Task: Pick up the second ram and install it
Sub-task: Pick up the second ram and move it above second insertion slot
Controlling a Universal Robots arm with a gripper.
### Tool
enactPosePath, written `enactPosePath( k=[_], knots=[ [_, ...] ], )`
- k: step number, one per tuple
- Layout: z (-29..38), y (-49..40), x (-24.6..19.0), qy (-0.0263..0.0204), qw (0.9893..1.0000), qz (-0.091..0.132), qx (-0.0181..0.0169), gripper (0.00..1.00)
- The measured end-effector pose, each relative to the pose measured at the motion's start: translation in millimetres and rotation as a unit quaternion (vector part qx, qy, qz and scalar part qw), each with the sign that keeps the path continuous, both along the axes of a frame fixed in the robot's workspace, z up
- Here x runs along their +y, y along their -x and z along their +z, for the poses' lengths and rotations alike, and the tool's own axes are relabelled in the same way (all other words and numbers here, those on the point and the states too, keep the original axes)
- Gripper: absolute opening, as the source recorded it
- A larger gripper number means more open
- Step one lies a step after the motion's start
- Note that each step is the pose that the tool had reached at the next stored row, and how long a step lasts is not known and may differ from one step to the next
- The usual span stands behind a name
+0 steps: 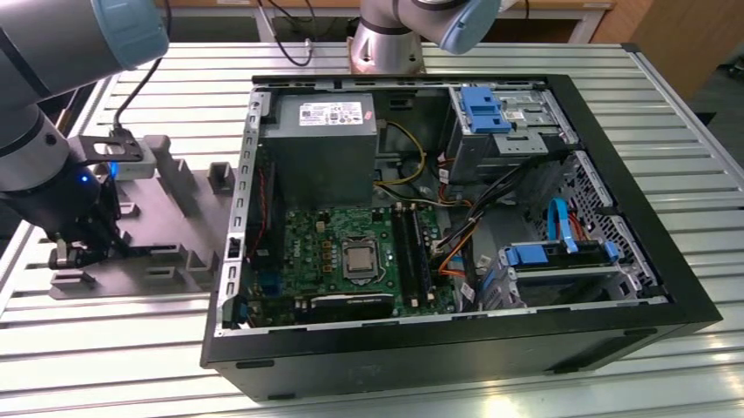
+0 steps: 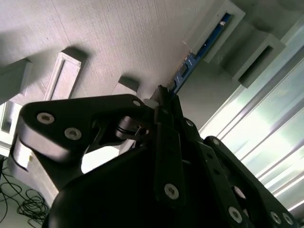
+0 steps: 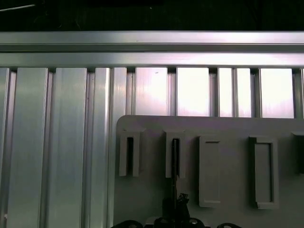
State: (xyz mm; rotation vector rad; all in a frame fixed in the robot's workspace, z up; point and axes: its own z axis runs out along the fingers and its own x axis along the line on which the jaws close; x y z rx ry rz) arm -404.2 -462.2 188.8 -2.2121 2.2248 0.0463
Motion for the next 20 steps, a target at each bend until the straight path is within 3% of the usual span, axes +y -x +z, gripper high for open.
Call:
enactPosePath(
  k=[6,13,20],
  knots=[
    [0.5,0.0,0.0,-0.0001,1.0,-0.003,-0.0001,0.14],
    [10.5,0.0,0.0,0.0,1.0,-0.006,0.0,0.14],
    [11.2,0.0,0.0,0.0,1.0,-0.006,0.0,0.14]
  ],
)
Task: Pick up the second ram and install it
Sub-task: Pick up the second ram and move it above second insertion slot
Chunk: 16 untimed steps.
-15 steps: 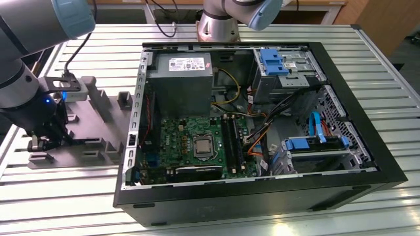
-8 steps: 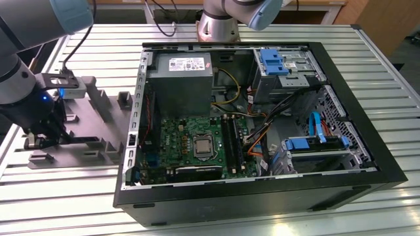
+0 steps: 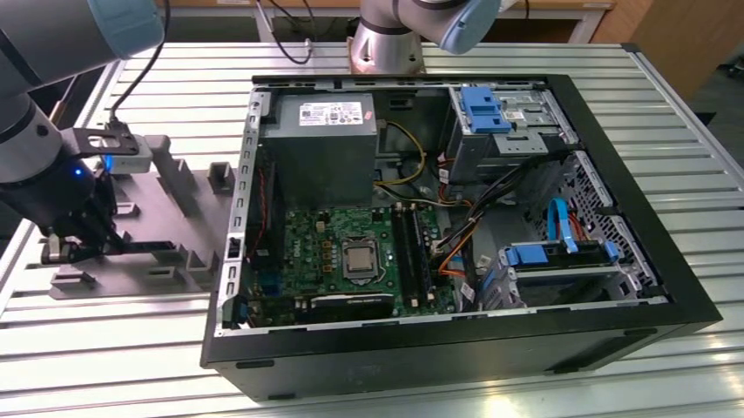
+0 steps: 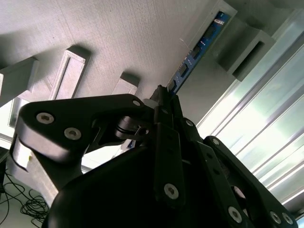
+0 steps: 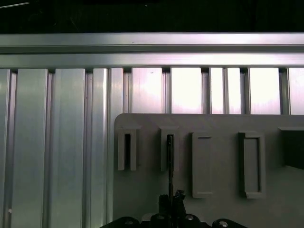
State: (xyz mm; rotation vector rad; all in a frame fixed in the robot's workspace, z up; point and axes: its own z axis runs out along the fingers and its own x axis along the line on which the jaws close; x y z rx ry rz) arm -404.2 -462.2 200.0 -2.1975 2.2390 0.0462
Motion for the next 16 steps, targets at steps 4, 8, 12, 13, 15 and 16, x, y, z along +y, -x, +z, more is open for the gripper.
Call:
enactPosePath(
  k=[4,8,12,13,15,16],
  knots=[
    [3.5,0.0,0.0,0.0,1.0,0.0,0.0,0.14],
    [5.5,0.0,0.0,0.0,1.0,0.0,0.0,0.14],
    [7.5,0.0,0.0,0.0,1.0,0.0,0.0,0.14],
    [8.1,0.0,0.0,0.0,1.0,0.0,0.0,0.14],
    [9.0,0.0,0.0,0.0,1.0,0.0,-0.0001,0.14],
    [9.4,0.0,0.0,0.0,1.0,0.0,-0.0001,0.14]
  ],
)
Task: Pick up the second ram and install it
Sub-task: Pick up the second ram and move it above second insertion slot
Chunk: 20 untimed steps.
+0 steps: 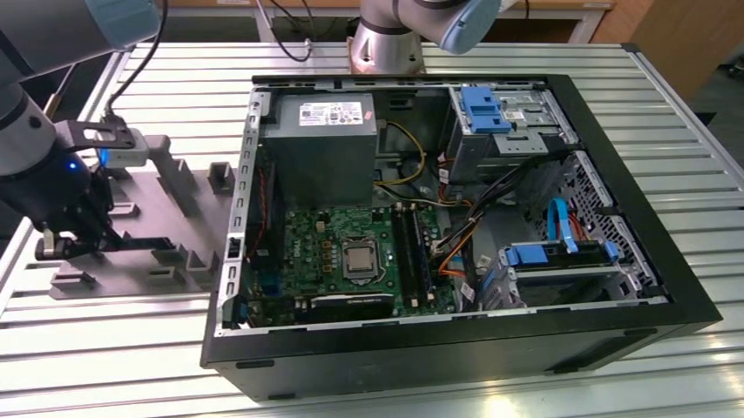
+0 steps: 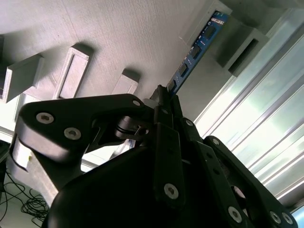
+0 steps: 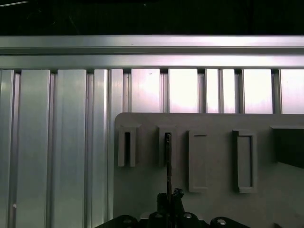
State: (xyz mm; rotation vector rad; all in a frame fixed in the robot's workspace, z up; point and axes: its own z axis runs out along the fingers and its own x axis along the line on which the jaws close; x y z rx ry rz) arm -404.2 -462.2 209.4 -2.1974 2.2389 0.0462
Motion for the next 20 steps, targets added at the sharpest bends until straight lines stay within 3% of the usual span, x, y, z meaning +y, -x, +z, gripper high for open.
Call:
enactPosePath(
  k=[20],
  knots=[
    [6.5,0.0,0.0,0.0001,1.0,0.0,0.0001,0.14]
  ],
)
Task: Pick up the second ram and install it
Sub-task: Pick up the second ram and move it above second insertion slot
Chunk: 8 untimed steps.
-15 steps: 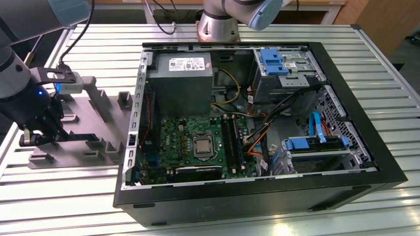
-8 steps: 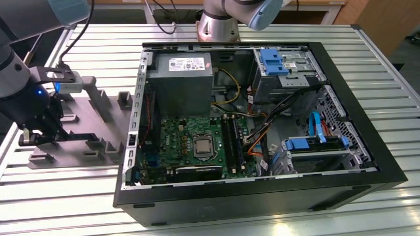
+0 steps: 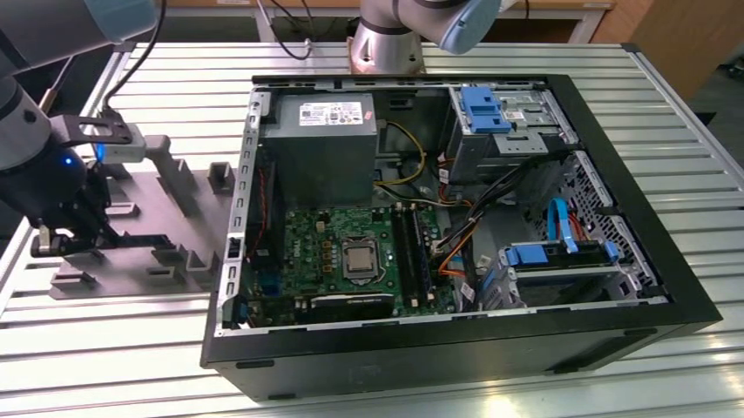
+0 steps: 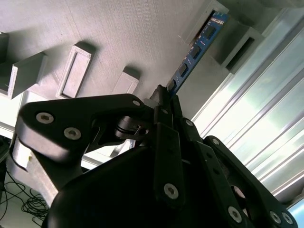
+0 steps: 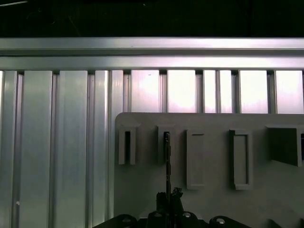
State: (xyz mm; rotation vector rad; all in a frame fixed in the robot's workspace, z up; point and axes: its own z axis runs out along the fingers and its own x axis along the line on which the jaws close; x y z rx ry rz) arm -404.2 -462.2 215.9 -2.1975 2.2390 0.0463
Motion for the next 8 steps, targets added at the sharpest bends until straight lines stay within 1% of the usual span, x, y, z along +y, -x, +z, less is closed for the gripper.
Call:
enactPosePath(
  k=[8],
  knots=[
    [3.1,0.0,0.0,-0.0001,1.0,0.0,-0.0001,0.14]
  ],
)
